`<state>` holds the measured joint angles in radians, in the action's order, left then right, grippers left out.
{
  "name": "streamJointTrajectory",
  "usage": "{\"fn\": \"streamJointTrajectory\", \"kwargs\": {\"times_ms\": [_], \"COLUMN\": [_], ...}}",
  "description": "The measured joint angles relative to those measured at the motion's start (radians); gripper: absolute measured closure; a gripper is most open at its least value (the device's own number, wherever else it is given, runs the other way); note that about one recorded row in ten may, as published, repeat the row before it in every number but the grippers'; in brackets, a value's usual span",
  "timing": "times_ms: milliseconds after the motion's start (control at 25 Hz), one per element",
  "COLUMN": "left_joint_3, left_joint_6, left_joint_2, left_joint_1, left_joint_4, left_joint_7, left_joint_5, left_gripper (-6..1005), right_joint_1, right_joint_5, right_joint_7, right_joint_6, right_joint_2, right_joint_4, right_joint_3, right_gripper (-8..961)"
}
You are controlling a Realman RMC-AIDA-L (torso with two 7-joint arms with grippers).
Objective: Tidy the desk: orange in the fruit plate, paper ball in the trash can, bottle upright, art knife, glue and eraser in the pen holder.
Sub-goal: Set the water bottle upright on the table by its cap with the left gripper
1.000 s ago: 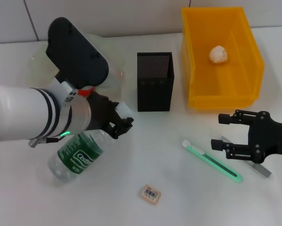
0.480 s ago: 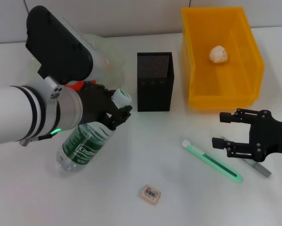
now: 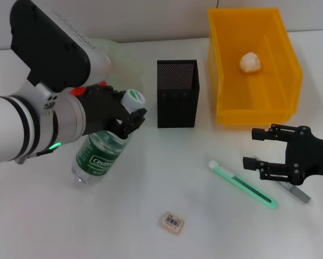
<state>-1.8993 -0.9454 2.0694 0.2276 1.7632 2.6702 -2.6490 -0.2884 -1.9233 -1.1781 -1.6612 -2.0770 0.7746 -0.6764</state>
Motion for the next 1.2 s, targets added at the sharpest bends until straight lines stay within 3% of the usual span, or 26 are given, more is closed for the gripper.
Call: {"fn": "streamJointTrajectory", "kwargs": {"times_ms": [280, 760, 1000, 1200], "left_joint_3": [0.004, 0.021, 0.048, 0.113], "left_joint_6": [0.042, 0.089, 0.092, 0.102], "left_joint_2": [0.000, 0.000, 0.000, 0.000], "left_joint_1": [-0.003, -0.004, -0.020, -0.047], "left_joint_4": [-0.002, -0.014, -0.014, -0.023], "left_joint_7": [-0.012, -0.093, -0.105, -0.206], "left_joint_5": [0.011, 0.141, 0.159, 0.270], "left_gripper": [565, 565, 565, 565], "right_joint_1": [0.003, 0.011, 0.011, 0.011], "right_joint_5": [0.001, 0.001, 0.001, 0.001], "right_joint_7": [0.000, 0.006, 0.009, 0.009], "right_joint_6": [0.000, 0.000, 0.000, 0.000], "right_joint_2": [0.000, -0.002, -0.002, -0.002], "right_joint_4": [0.000, -0.004, -0.012, -0.012], "right_joint_3": [0.000, 0.000, 0.012, 0.018], "right_gripper": [232, 232, 232, 233]}}
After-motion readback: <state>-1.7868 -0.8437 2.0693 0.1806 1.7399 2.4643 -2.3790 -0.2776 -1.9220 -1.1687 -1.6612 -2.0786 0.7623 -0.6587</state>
